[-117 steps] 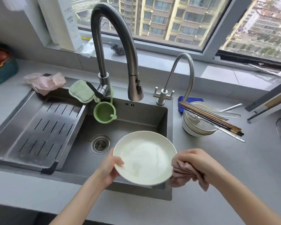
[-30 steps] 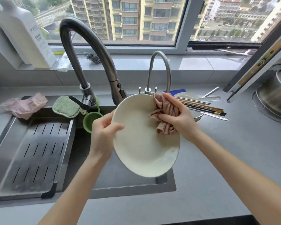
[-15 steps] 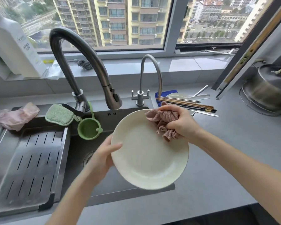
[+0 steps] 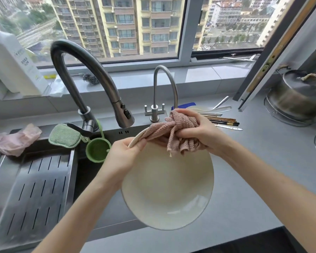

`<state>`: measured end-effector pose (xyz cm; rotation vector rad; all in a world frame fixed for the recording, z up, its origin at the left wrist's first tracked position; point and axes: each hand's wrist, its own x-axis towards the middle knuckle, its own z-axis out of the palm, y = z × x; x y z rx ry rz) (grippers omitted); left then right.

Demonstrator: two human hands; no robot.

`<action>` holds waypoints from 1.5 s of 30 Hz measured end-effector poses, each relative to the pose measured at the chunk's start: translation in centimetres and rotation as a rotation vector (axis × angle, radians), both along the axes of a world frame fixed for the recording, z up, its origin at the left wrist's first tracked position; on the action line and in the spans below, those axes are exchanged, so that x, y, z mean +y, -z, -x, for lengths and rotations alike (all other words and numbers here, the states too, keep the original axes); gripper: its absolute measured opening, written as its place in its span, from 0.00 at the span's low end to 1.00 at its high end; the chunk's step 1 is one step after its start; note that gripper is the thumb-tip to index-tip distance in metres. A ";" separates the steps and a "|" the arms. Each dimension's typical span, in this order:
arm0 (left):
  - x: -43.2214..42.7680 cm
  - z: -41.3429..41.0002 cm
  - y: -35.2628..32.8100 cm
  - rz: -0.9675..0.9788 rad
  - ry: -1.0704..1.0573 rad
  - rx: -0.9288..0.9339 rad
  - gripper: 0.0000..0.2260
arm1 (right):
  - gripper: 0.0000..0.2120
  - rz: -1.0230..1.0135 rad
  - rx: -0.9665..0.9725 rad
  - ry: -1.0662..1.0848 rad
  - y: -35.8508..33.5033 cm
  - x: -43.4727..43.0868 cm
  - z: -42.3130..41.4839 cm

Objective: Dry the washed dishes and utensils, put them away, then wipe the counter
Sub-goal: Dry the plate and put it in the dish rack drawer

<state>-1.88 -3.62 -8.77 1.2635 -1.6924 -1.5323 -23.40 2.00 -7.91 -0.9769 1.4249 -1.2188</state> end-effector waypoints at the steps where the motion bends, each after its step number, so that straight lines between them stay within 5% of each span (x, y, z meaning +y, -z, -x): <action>1: 0.1 -0.1 0.2 -0.048 0.001 0.013 0.10 | 0.28 -0.029 0.010 0.029 0.4 0.6 0.0; 9: -0.1 1.2 -0.1 -0.149 -0.439 0.276 0.09 | 0.27 -0.013 -0.215 0.640 5.7 5.9 -6.0; 11: 0.4 1.7 0.5 -0.184 -0.443 0.268 0.10 | 0.26 -0.051 0.075 0.639 5.0 6.9 -5.6; 14: 0.9 1.7 1.2 -0.247 -0.358 0.281 0.11 | 0.23 0.064 0.778 0.599 2.4 7.4 -2.5; 16: 1.2 2.1 1.3 -0.268 -0.289 0.258 0.15 | 0.28 0.013 1.198 0.320 1.9 6.3 -1.5; 18: 1.9 3.4 1.3 -0.267 -0.241 0.238 0.18 | 0.38 -0.132 1.380 0.046 2.6 4.2 -2.6; 22: 2.2 5.2 0.9 -0.329 -0.258 0.295 0.18 | 0.38 -0.063 1.127 -0.164 3.6 2.5 -7.5; 27: 0.9 2.9 1.2 -0.298 -0.281 0.178 0.20 | 0.26 0.043 1.245 -0.536 3.2 9.9 -4.2; 30: 1.0 3.1 2.3 -0.368 -0.312 0.190 0.18 | 0.31 0.107 1.331 -0.210 3.4 11.3 -0.2; 33: 1.1 4.5 4.7 -0.653 -0.365 0.263 0.18 | 0.12 0.184 0.929 0.252 1.0 11.1 1.9; 37: 1.3 7.7 4.9 -0.951 -0.410 0.360 0.16 | 0.07 0.405 0.465 0.613 -2.6 12.6 0.9; 40: 2.1 10.7 3.6 -0.920 -0.411 0.450 0.20 | 0.21 0.456 0.156 0.638 -1.9 10.5 -1.3; 45: 4.2 12.7 4.7 -0.828 -0.461 0.455 0.23 | 0.40 0.386 0.104 0.884 -0.7 6.6 -1.0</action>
